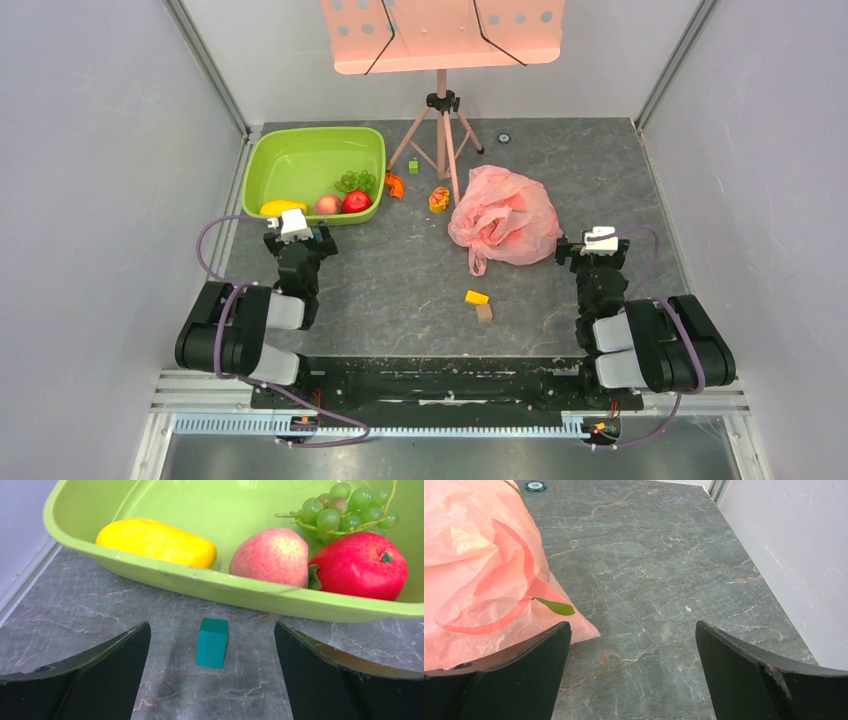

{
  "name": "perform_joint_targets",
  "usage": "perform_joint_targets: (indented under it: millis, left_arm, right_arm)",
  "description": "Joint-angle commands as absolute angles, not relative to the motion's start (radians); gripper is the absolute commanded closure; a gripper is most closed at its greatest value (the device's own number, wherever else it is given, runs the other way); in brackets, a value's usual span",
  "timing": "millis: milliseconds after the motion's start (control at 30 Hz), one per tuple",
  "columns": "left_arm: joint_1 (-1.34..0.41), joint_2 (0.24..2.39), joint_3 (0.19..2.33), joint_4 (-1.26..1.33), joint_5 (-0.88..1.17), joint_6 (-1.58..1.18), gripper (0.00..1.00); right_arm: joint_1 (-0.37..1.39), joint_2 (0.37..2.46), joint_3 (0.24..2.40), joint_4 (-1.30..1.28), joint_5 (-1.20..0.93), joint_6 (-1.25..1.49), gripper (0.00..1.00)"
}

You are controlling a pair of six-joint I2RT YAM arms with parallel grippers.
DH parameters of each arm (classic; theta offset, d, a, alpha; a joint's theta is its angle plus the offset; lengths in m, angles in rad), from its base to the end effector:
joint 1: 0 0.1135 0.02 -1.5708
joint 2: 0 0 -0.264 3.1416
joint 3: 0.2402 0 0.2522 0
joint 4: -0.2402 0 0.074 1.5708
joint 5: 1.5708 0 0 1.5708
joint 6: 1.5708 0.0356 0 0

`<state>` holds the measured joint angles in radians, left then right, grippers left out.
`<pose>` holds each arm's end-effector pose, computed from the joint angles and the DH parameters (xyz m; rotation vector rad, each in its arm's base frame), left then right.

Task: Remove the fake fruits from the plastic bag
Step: Move the plastic bag to the center of the board.

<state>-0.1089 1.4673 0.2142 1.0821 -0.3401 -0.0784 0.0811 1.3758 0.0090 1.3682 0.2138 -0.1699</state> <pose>0.2321 -0.0134 0.1438 -0.2220 1.7202 0.1583 0.1860 0.0075 0.1449 -0.0290 1.5741 -0.2374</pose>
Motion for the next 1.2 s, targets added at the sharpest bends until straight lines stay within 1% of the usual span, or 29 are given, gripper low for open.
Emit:
perform_joint_targets:
  millis: [0,33,67,133,200,233,267,333,367,433,500,567,600,633,700,833,900,967,1033,1167]
  left_arm:
    - [-0.128,1.345,0.156,1.157,-0.426,-0.051,0.00]
    - [-0.138,1.299,0.155,1.115,-0.461,-0.054,0.00]
    - [-0.148,1.235,0.165,1.015,-0.498,-0.080,0.00]
    - [-0.150,1.121,0.223,0.741,-0.550,-0.165,0.00]
    - [-0.150,1.055,0.294,0.535,-0.603,-0.224,0.00]
    - [-0.151,1.037,0.308,0.472,-0.612,-0.242,0.00]
    - [-0.153,1.010,0.323,0.425,-0.624,-0.263,0.00]
    - [-0.156,0.955,0.342,0.310,-0.645,-0.327,0.00]
    - [-0.159,0.924,0.348,0.274,-0.661,-0.357,0.00]
    - [-0.161,0.874,0.361,0.185,-0.662,-0.466,0.00]
    - [-0.161,0.847,0.389,0.114,-0.626,-0.522,0.00]
    - [-0.160,0.846,0.440,-0.027,-0.617,-0.639,0.00]
    - [-0.158,0.856,0.479,-0.131,-0.583,-0.692,0.00]
    - [-0.158,0.871,0.515,-0.180,-0.530,-0.695,0.00]
    - [-0.158,0.906,0.559,-0.219,-0.429,-0.691,0.00]
    - [-0.158,0.971,0.684,-0.391,-0.390,-0.755,0.00]
    - [-0.158,1.011,0.749,-0.486,-0.395,-0.768,0.00]
    - [-0.158,1.041,0.787,-0.564,-0.404,-0.780,0.00]
    - [-0.158,1.052,0.793,-0.586,-0.384,-0.775,0.00]
    - [-0.158,1.041,0.799,-0.562,-0.200,-0.659,0.00]
  right_arm:
    - [0.080,1.374,-0.085,1.417,0.214,-0.177,0.02]
    - [0.080,1.365,-0.088,1.410,0.228,-0.170,0.02]
    - [0.080,1.340,-0.091,1.400,0.244,-0.165,0.02]
    - [0.081,1.278,-0.103,1.361,0.272,-0.150,0.02]
    - [0.080,1.197,-0.104,1.287,0.303,-0.127,0.02]
    - [0.080,1.159,-0.094,1.220,0.331,-0.109,0.02]
    - [0.081,1.113,-0.074,1.139,0.351,-0.078,0.02]
    - [0.080,1.034,-0.010,0.896,0.389,-0.036,0.02]
    - [0.080,1.008,0.053,0.785,0.416,-0.013,0.02]
    - [0.080,0.981,0.149,0.544,0.484,0.064,0.02]
    - [0.080,0.966,0.242,0.362,0.503,0.120,0.02]
    - [0.079,0.959,0.317,0.232,0.491,0.159,0.02]
    - [0.080,0.953,0.331,0.206,0.473,0.165,0.02]
    - [0.079,0.948,0.342,0.189,0.463,0.179,0.02]
    - [0.080,0.932,0.346,0.173,0.441,0.197,0.02]
    - [0.080,0.917,0.332,0.179,0.369,0.217,0.02]
    - [0.079,0.917,0.338,0.165,0.285,0.177,0.02]
    - [0.080,0.905,0.352,0.125,0.251,0.163,0.01]
    - [0.080,0.849,0.326,0.134,0.233,0.168,0.02]
    - [0.095,0.745,0.323,0.108,0.168,0.159,0.02]
